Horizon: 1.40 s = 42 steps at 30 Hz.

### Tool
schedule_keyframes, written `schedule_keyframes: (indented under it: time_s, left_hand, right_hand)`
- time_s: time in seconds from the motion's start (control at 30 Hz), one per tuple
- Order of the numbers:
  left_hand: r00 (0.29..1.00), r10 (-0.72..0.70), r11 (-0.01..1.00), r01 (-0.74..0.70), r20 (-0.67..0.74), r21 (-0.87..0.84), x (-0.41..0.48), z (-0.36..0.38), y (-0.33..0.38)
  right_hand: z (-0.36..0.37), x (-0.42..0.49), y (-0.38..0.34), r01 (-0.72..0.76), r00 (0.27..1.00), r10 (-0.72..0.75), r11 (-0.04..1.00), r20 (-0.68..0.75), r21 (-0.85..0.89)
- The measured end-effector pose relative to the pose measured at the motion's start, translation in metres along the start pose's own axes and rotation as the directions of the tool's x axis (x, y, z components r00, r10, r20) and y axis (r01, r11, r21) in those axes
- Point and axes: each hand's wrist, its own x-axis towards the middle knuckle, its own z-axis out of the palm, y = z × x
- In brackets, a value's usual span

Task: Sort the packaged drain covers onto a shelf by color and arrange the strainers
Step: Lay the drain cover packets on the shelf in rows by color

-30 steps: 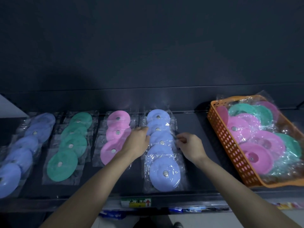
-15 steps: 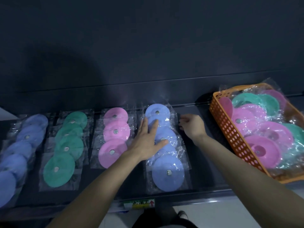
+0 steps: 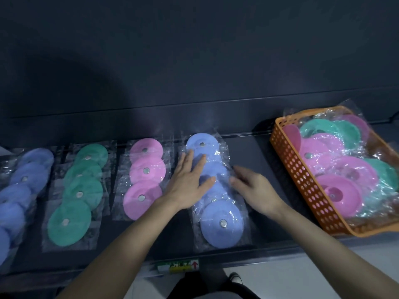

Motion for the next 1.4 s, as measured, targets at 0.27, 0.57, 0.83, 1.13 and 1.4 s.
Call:
schedule_keyframes:
  time_s: [0.27, 0.57, 0.83, 1.13, 1.4]
  left_hand:
    - [0.999, 0.023, 0.999, -0.024, 0.039, 0.037, 0.001, -0.004, -0.003]
    - [1.0, 0.028, 0.999, -0.029, 0.009, 0.035, -0.001, -0.003, -0.002]
    - [0.999, 0.04, 0.998, -0.04, -0.01, -0.039, -0.001, -0.001, -0.001]
    - [0.998, 0.067, 0.998, -0.067, 0.003, -0.006, 0.002, -0.007, -0.007]
    - [0.995, 0.093, 0.996, -0.093, -0.029, -0.011, -0.007, -0.014, -0.002]
  right_hand:
    - [0.009, -0.03, 0.018, -0.02, 0.994, 0.0, 0.981, -0.105, -0.192]
    - [0.017, -0.032, 0.02, -0.109, 0.988, 0.082, 0.973, -0.133, -0.204]
    - [0.014, -0.03, 0.016, -0.161, 0.974, 0.135, 0.977, -0.18, -0.138]
    - [0.009, -0.026, 0.02, -0.227, 0.962, 0.196, 0.96, -0.188, -0.163]
    - [0.005, -0.026, 0.015, -0.198, 0.966, 0.156, 0.96, -0.208, -0.198]
